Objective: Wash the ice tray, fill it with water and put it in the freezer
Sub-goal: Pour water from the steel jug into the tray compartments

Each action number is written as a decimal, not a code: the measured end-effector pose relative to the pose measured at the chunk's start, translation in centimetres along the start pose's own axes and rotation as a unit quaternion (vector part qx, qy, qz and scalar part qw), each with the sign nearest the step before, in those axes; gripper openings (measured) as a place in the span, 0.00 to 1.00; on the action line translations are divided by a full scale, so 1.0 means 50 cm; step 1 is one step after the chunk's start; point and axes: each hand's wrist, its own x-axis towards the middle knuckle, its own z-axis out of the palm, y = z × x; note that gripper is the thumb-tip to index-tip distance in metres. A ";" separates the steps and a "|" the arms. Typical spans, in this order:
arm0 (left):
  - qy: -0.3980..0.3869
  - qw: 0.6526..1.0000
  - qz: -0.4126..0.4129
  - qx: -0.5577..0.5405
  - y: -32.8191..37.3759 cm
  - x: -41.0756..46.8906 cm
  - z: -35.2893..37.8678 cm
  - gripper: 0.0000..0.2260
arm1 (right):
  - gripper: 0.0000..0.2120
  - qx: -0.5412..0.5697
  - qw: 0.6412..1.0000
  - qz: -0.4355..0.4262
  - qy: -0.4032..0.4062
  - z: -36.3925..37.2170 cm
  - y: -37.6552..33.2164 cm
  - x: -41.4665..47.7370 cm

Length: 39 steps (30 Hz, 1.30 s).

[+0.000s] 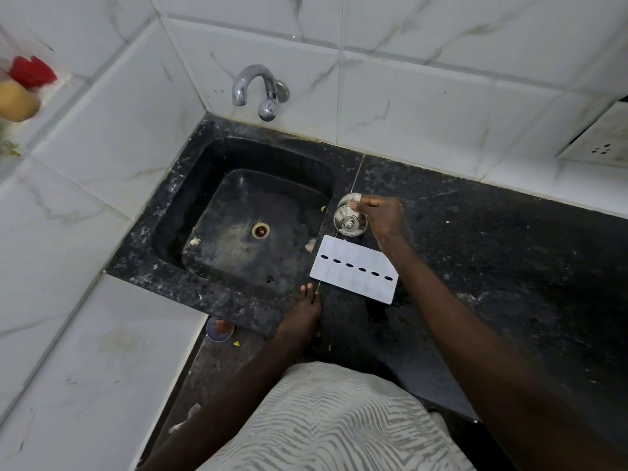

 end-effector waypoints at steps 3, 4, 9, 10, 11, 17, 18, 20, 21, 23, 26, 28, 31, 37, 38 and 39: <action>0.002 1.000 -0.001 0.001 0.000 0.000 0.000 0.46 | 0.13 -0.007 1.000 -0.006 0.001 0.001 0.000 0.000; 0.002 1.000 0.000 0.001 0.000 0.000 0.000 0.46 | 0.12 -0.009 1.000 -0.009 0.002 0.001 0.001 0.001; 0.008 1.000 0.003 0.001 -0.002 -0.002 0.001 0.46 | 0.13 -0.013 1.000 -0.012 0.002 0.001 -0.004 -0.002; 0.008 1.000 0.003 0.001 -0.002 -0.002 0.001 0.46 | 0.13 -0.010 1.000 -0.010 0.002 0.001 -0.007 -0.003; 0.009 1.000 0.004 -0.001 -0.002 -0.002 0.001 0.46 | 0.13 -0.007 1.000 -0.008 0.004 0.000 -0.008 -0.002; 0.016 1.000 0.007 -0.007 -0.003 -0.004 0.003 0.46 | 0.13 0.018 0.999 0.020 0.018 0.007 -0.011 0.004; 0.016 1.000 0.006 -0.008 -0.003 -0.003 0.003 0.46 | 0.13 0.023 0.999 0.029 0.022 0.010 -0.013 0.005; 0.013 1.000 0.006 -0.008 -0.002 -0.002 0.003 0.46 | 0.13 0.036 0.998 0.048 0.027 0.016 -0.012 0.007; 0.012 1.000 0.007 -0.008 -0.002 -0.001 0.002 0.46 | 0.13 0.037 0.997 0.054 0.028 0.020 -0.011 0.008; 0.009 1.000 0.009 -0.006 -0.002 -0.002 0.003 0.46 | 0.13 0.028 0.998 0.056 0.025 0.028 -0.007 0.008; 0.011 1.000 0.009 -0.001 -0.004 -0.003 0.005 0.45 | 0.12 0.016 0.999 0.046 0.012 0.042 -0.001 0.008; 0.011 1.000 0.009 0.003 -0.006 -0.003 0.007 0.45 | 0.13 0.005 0.999 0.039 0.007 0.050 0.005 0.008; 0.013 1.000 0.009 0.001 -0.007 -0.004 0.008 0.45 | 0.12 -0.012 1.000 0.024 -0.001 0.057 0.008 0.007; 0.017 1.000 0.006 -0.006 -0.005 -0.006 0.006 0.45 | 0.12 -0.053 0.999 -0.005 -0.005 0.064 0.003 0.004; 0.017 1.000 0.006 -0.007 -0.005 -0.006 0.005 0.45 | 0.12 -0.060 0.998 -0.008 -0.005 0.065 0.003 0.004; 0.017 1.000 0.005 -0.007 -0.005 -0.006 0.004 0.45 | 0.13 -0.065 0.998 -0.009 -0.004 0.065 0.003 0.004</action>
